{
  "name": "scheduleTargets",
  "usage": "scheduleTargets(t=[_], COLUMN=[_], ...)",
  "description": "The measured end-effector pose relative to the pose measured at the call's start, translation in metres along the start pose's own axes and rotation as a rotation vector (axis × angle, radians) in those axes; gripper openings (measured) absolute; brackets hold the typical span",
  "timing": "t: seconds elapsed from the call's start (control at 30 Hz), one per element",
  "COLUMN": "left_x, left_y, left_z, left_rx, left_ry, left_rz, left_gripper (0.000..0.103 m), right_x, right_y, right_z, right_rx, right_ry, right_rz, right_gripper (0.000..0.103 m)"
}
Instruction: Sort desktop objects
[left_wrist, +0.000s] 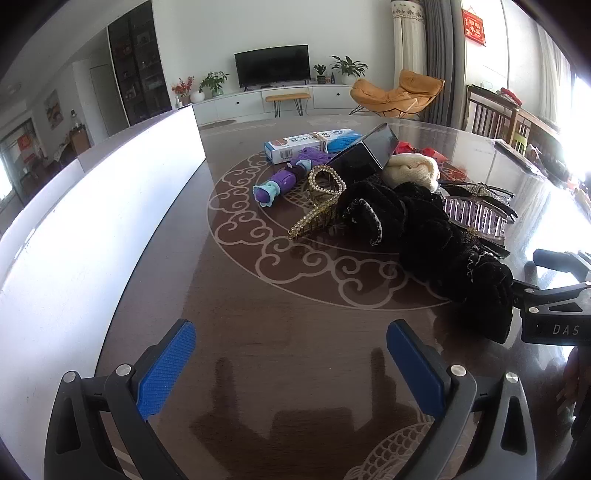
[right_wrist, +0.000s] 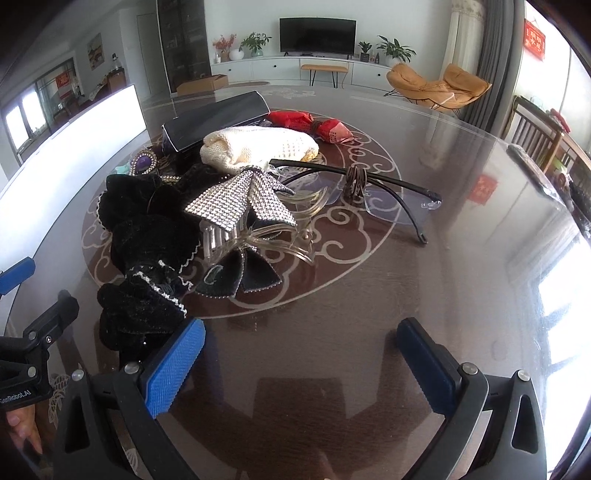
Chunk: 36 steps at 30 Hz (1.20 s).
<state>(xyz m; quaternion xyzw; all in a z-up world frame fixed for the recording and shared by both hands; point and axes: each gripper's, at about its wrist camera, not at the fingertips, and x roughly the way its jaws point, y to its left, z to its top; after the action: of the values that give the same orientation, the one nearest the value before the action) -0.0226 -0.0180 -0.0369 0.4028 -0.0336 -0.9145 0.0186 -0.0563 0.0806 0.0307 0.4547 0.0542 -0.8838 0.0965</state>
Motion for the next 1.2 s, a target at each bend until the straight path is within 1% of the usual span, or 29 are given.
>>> scheduleTargets(t=[0.23,0.43,0.9,1.13,1.2], left_x=[0.004,0.005,0.006,0.014,0.017], left_y=[0.014,0.018,0.012,0.01,0.009], left_z=[0.0,0.0,0.001,0.003,0.003], left_rx=[-0.081,-0.114,-0.083,-0.078,-0.082], left_ry=[0.024,0.028,0.028,0.073,0.089], left_rz=[-0.041,-0.045,-0.025,-0.008,0.009], left_gripper=[0.103,0.103,0.103,0.103,0.103], right_x=[0.001,0.001,0.001,0.001,0.001], right_y=[0.0,0.0,0.0,0.0,0.0], right_z=[0.001,0.001,0.001,0.001,0.001], right_rx=[0.004,0.004,0.004,0.004,0.004], right_ry=[-0.001,-0.001,-0.002,-0.002,-0.002], right_rz=[-0.002,-0.002,-0.002,-0.002,-0.002], right_gripper=[0.103,0.103,0.103,0.103,0.103])
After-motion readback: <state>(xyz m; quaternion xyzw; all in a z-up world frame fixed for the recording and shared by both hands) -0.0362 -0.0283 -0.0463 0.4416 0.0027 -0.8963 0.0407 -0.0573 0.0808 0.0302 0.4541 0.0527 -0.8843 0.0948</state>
